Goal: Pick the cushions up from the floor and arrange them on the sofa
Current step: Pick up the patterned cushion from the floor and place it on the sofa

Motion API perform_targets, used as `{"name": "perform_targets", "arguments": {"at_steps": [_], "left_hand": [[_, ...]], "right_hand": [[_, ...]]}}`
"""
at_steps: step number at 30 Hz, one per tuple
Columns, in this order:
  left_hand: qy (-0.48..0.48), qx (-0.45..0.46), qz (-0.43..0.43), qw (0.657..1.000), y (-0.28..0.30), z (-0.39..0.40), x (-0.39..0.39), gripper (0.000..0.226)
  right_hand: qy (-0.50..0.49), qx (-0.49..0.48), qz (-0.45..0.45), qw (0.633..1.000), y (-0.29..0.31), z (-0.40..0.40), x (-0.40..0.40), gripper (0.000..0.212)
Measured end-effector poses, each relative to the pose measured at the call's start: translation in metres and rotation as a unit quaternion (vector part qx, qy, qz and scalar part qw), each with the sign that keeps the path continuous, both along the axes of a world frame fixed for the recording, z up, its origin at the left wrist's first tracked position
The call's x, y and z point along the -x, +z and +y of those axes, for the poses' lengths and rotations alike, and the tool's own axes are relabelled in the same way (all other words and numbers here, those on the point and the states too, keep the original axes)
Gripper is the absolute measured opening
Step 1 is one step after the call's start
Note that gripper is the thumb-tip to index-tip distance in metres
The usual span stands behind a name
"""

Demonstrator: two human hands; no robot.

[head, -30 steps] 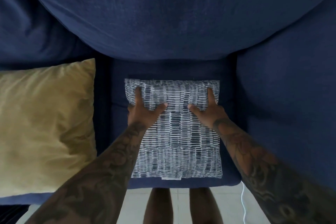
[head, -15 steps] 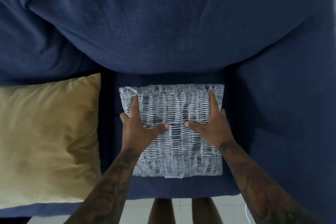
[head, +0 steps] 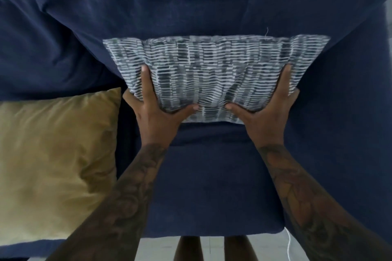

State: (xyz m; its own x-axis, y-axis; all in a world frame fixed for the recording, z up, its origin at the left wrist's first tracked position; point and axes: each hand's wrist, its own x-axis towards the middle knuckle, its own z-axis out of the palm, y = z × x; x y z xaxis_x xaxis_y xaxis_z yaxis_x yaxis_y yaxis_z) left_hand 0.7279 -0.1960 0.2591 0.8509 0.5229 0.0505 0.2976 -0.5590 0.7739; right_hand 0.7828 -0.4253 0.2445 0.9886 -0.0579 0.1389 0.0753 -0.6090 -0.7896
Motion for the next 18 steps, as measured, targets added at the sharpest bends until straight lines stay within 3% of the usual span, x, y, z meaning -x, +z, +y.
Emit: {"name": "perform_targets", "arguments": {"at_steps": [5,18], "left_hand": [[-0.007,-0.004,0.045,0.999,-0.011,0.007,-0.018,0.14],[-0.001,-0.037,0.007,0.999,-0.013,0.003,0.015,0.131]], "right_hand": [[-0.004,-0.045,0.089,0.995,-0.01,0.006,-0.013,0.141],[-0.012,-0.035,0.079,0.996,-0.005,0.001,0.015,0.139]]}}
